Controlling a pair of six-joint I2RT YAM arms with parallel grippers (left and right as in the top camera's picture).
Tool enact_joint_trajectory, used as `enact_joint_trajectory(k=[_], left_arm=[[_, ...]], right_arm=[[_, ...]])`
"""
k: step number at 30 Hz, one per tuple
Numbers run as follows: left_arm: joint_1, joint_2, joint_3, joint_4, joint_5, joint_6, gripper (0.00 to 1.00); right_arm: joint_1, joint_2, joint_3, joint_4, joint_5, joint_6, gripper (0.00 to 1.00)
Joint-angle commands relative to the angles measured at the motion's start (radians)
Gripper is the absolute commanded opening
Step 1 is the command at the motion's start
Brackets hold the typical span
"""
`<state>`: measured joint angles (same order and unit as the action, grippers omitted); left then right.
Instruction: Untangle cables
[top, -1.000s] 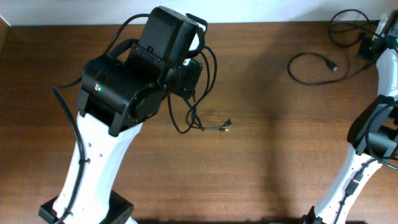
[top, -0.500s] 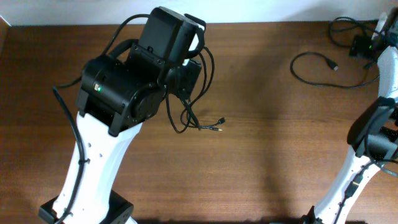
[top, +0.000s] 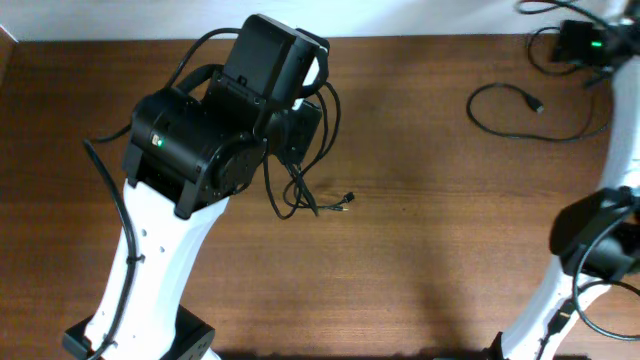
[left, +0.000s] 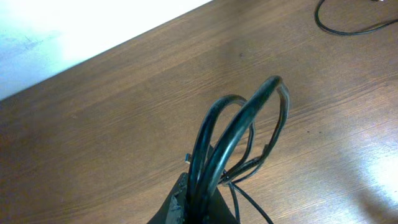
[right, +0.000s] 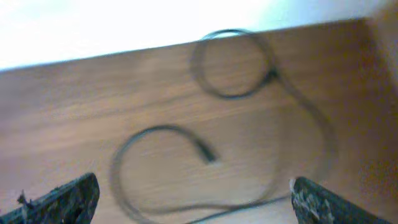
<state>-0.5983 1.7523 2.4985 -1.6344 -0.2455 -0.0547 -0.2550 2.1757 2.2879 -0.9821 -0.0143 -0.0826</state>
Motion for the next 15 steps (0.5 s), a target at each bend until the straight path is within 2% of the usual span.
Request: enact_joint_trajectory(k=[1, 10, 15], left_arm=[[-0.004, -0.008, 0.018, 0.02, -0.071, -0.019, 0.0], [0.097, -0.008, 0.018, 0.079, -0.084, 0.026, 0.0], [0.163, 0.024, 0.018, 0.107, -0.034, 0.052, 0.02]], right_arm=[[0.146, -0.09, 0.003, -0.03, -0.034, -0.012, 0.98], [0.438, -0.3, 0.003, -0.16, -0.021, -0.014, 0.98], [0.507, -0.335, 0.003, -0.245, 0.028, -0.014, 0.98]])
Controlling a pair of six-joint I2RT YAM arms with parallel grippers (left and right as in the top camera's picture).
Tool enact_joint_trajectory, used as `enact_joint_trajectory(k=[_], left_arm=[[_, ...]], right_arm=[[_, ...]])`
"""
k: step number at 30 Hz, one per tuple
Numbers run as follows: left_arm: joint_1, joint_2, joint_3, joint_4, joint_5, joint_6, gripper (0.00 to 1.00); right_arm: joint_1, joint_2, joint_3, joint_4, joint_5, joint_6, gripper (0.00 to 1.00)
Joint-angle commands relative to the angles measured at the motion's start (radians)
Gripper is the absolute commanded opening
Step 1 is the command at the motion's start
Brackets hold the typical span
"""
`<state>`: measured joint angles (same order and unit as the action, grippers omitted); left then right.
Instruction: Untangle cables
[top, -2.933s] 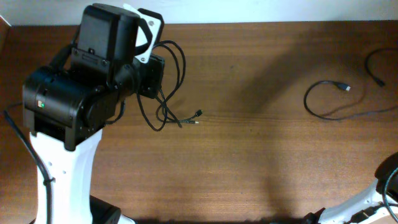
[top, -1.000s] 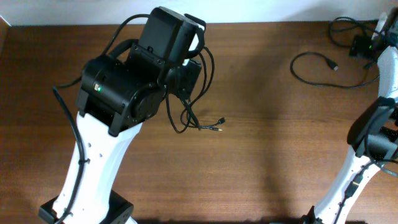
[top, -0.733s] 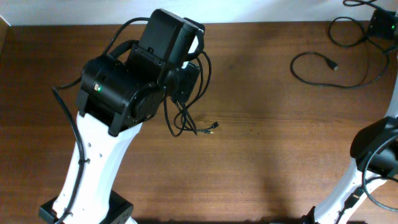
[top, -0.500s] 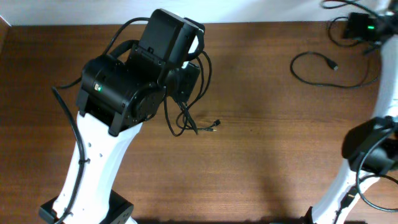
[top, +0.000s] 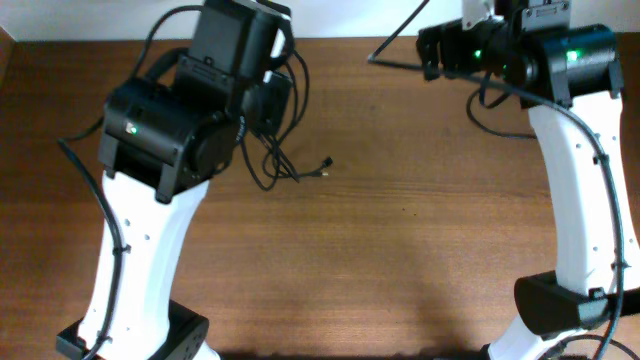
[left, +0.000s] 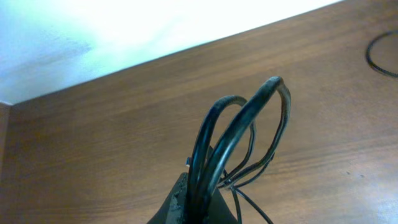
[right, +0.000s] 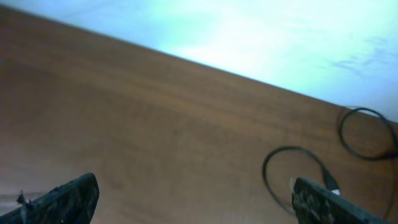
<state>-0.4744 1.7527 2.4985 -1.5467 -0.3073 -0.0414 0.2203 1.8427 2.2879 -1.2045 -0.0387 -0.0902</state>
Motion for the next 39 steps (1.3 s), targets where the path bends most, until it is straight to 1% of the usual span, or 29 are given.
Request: enact_joint_trajectory(k=[1, 3, 5, 6, 7, 8, 9, 10, 16, 21, 24, 27, 28, 29, 31, 33, 36, 39], left_arm=[[0.048, 0.037, 0.018, 0.021, 0.055, 0.038, 0.06], [0.059, 0.077, 0.018, 0.015, 0.088, 0.038, 0.82], [0.059, 0.137, 0.018, 0.0, 0.087, 0.038, 0.82], [0.059, 0.169, 0.018, -0.008, 0.091, 0.038, 0.87], [0.059, 0.195, 0.018, -0.013, 0.094, 0.038, 0.9], [0.059, 0.224, 0.018, -0.019, 0.094, 0.038, 0.9], [0.059, 0.245, 0.018, -0.021, 0.094, 0.038, 0.86], [0.059, 0.258, 0.018, -0.019, 0.094, 0.038, 0.85], [0.059, 0.238, 0.021, 0.024, 0.093, 0.038, 0.87], [0.08, 0.18, 0.022, 0.024, 0.09, 0.039, 0.86], [0.087, 0.129, 0.022, -0.005, 0.086, 0.038, 0.85], [0.092, 0.079, 0.022, -0.025, 0.075, 0.038, 0.84], [0.095, 0.07, 0.022, -0.035, 0.075, 0.038, 0.79], [0.101, 0.063, 0.022, -0.048, 0.074, 0.038, 0.77], [0.124, 0.066, 0.019, -0.103, 0.07, 0.037, 0.78], [0.161, 0.075, -0.005, -0.134, 0.068, 0.03, 0.76], [0.209, 0.077, -0.069, -0.105, 0.077, 0.031, 0.78], [0.254, 0.078, -0.198, 0.014, 0.168, 0.039, 0.77]], right_arm=[[0.042, -0.007, 0.003, -0.028, 0.07, -0.006, 0.98], [0.059, -0.02, 0.003, -0.037, 0.1, -0.007, 0.98], [0.068, -0.036, 0.003, -0.04, 0.103, -0.007, 0.98], [0.069, -0.045, 0.003, -0.041, 0.103, -0.007, 0.98], [0.069, -0.051, 0.003, -0.042, 0.103, -0.007, 0.98], [0.069, -0.058, 0.003, -0.045, 0.103, -0.007, 0.98], [0.069, -0.064, 0.003, -0.05, 0.103, -0.007, 0.98], [0.069, -0.066, 0.003, -0.058, 0.099, -0.007, 0.98], [0.107, -0.069, 0.003, -0.117, 0.076, -0.006, 0.98], [0.23, -0.069, 0.001, -0.13, 0.076, -0.002, 0.98], [0.293, -0.068, -0.009, -0.127, 0.076, 0.015, 0.98], [0.316, -0.066, -0.075, -0.105, 0.073, 0.044, 0.98], [0.316, -0.066, -0.103, -0.094, 0.073, 0.043, 0.99], [0.316, -0.066, -0.137, -0.077, 0.074, 0.043, 0.98], [0.316, -0.066, -0.22, -0.029, 0.088, 0.044, 0.98], [0.316, -0.066, -0.27, 0.005, 0.111, 0.044, 0.98], [0.316, -0.068, -0.277, 0.015, 0.14, 0.043, 0.98], [0.316, -0.075, -0.277, 0.029, 0.167, 0.043, 0.98]])
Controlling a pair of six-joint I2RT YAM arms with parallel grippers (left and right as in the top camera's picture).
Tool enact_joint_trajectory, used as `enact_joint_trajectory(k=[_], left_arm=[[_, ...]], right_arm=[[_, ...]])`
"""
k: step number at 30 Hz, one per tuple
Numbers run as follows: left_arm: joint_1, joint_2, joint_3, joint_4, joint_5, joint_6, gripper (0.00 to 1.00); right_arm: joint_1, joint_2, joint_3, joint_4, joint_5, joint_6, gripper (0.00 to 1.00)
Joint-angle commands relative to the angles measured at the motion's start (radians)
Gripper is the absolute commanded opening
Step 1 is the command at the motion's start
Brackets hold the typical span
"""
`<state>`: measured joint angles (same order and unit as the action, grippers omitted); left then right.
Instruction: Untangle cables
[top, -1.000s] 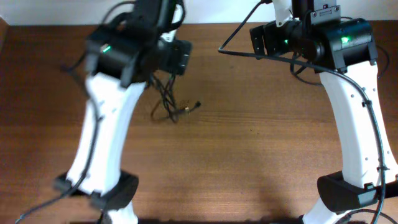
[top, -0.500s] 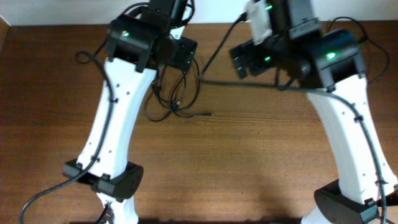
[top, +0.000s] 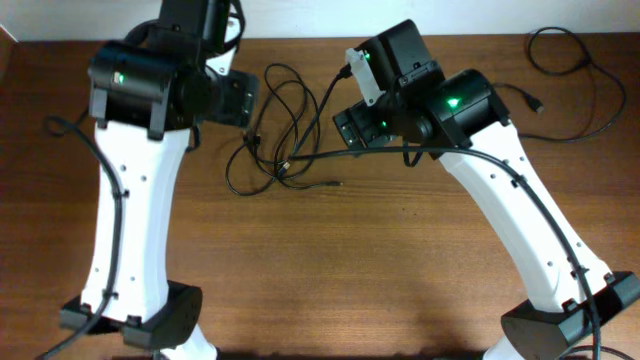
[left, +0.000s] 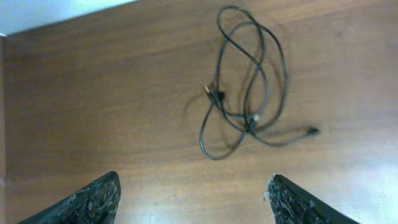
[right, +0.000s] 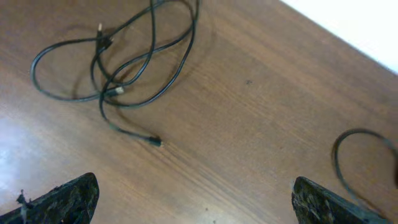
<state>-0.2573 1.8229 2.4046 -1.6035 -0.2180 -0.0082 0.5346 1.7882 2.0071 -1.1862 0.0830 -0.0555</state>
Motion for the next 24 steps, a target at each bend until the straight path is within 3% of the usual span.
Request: enact_joint_trajectory(k=[1, 7, 14, 24], left_arm=[[0.044, 0.008, -0.151, 0.112, 0.105, 0.006, 0.78], [0.042, 0.008, -0.529, 0.426, 0.199, 0.005, 0.79], [0.042, 0.008, -0.818, 0.728, 0.222, -0.005, 0.75], [0.032, 0.046, -0.867, 1.131, 0.201, -0.086, 0.81]], right_arm=[[0.002, -0.021, 0.003, 0.013, 0.046, 0.008, 0.98], [0.002, -0.02, 0.003, 0.013, 0.046, 0.008, 0.98], [0.002, -0.02, 0.003, 0.008, 0.045, 0.008, 0.98], [0.002, -0.02, 0.003, -0.01, 0.046, 0.012, 0.98]])
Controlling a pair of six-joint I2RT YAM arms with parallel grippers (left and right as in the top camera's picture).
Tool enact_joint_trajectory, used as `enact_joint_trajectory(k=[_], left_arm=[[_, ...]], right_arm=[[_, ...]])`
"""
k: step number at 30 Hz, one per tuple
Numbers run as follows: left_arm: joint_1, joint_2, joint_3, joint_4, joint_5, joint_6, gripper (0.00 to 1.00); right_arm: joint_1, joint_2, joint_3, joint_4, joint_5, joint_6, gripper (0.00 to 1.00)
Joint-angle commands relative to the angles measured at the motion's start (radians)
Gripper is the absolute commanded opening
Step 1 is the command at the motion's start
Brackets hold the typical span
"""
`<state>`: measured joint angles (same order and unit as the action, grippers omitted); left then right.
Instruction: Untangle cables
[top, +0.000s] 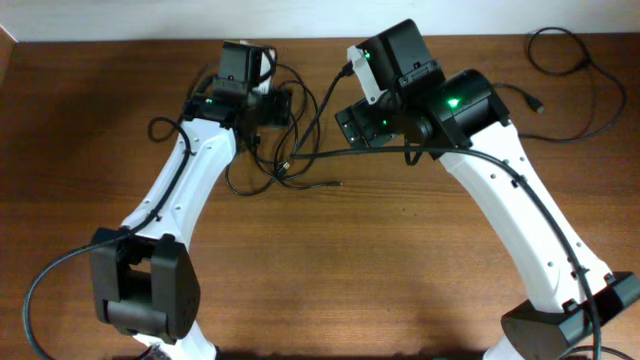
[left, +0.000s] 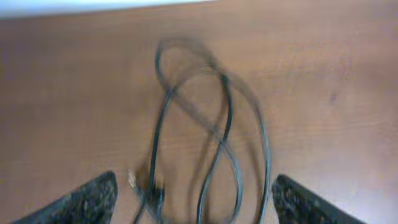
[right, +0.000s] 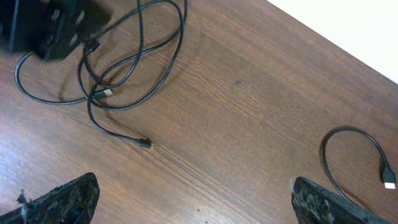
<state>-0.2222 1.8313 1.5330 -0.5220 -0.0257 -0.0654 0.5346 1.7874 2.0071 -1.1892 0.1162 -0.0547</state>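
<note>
A tangle of thin black cables (top: 289, 160) lies on the brown table, back of centre. My left gripper (top: 272, 108) hangs open low over its far part. In the blurred left wrist view, cable loops (left: 225, 124) lie between the spread fingers (left: 93, 199) of the left gripper (left: 193, 202); contact cannot be told. My right gripper (right: 193, 202) is open and holds nothing, higher up and to the right of the tangle (right: 106, 92). In the overhead view the right gripper (top: 358, 122) is beside the tangle.
A separate black cable (top: 537, 102) lies apart at the back right, seen as a loop (right: 351, 129) in the right wrist view. The table's back edge (top: 450, 38) meets a white wall. The left arm's own cable hangs beside its link (top: 160, 128).
My left gripper was open high above the tangle; now it is low over it, with loops between its fingers. The tangle and the right arm have hardly moved.
At first my left gripper was shut on the lifted bundle, and the right was open over the back-right cable. Then the right arm was nearer the centre. Later the bundle lay on the table, both grippers open above it. Now the left is low over it.
</note>
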Motion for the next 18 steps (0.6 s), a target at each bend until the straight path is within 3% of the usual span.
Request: enact_joint_trajectory(k=[1, 5, 12, 18], left_arm=[[-0.002, 0.064, 0.02, 0.045, 0.016, -0.029, 0.81], [0.003, 0.217, 0.119, -0.027, 0.016, -0.024, 0.82], [0.012, 0.43, 0.488, -0.267, 0.069, 0.007, 0.86], [0.009, 0.459, 0.497, -0.296, 0.093, 0.017, 0.85]], right_arm=[[0.002, -0.019, 0.003, -0.008, 0.013, 0.011, 0.99], [0.002, -0.018, 0.003, -0.01, 0.013, 0.011, 0.98], [0.002, -0.014, -0.01, -0.018, 0.013, 0.011, 0.98], [0.002, -0.013, -0.108, 0.04, 0.061, 0.011, 0.98]])
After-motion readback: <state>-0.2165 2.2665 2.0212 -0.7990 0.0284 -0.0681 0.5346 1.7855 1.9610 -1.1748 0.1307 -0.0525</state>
